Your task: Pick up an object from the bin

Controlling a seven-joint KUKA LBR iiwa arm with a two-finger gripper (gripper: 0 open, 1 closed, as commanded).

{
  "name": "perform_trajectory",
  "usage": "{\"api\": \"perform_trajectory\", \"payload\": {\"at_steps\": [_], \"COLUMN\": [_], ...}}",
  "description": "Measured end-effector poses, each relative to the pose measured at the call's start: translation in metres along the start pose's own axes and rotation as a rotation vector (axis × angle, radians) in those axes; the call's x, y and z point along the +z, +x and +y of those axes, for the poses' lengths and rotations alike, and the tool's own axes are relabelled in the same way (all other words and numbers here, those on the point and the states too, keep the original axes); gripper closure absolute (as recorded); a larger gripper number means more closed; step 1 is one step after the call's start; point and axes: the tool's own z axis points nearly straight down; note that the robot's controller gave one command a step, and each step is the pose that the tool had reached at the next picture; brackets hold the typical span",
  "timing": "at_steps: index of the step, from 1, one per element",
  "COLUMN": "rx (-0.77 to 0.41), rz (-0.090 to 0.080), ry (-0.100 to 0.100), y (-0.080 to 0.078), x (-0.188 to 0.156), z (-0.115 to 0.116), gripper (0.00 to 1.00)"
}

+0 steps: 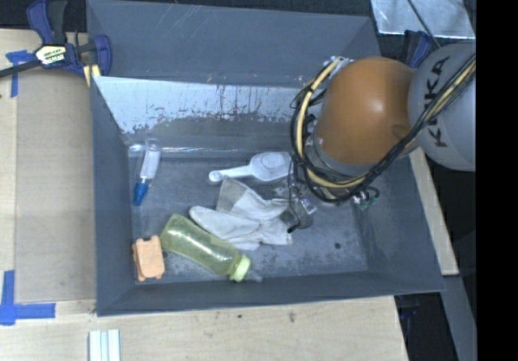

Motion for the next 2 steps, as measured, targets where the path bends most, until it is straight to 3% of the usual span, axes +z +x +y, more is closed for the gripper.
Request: {"api": "perform_trajectory", "payload": {"at_steps": [2], "rx": [0.002], "rz": [-0.005], "ry": [0.003], "y": [-0.0012], "x": [-0.0174], "z": [-0.0008], "gripper": [1.0]}}
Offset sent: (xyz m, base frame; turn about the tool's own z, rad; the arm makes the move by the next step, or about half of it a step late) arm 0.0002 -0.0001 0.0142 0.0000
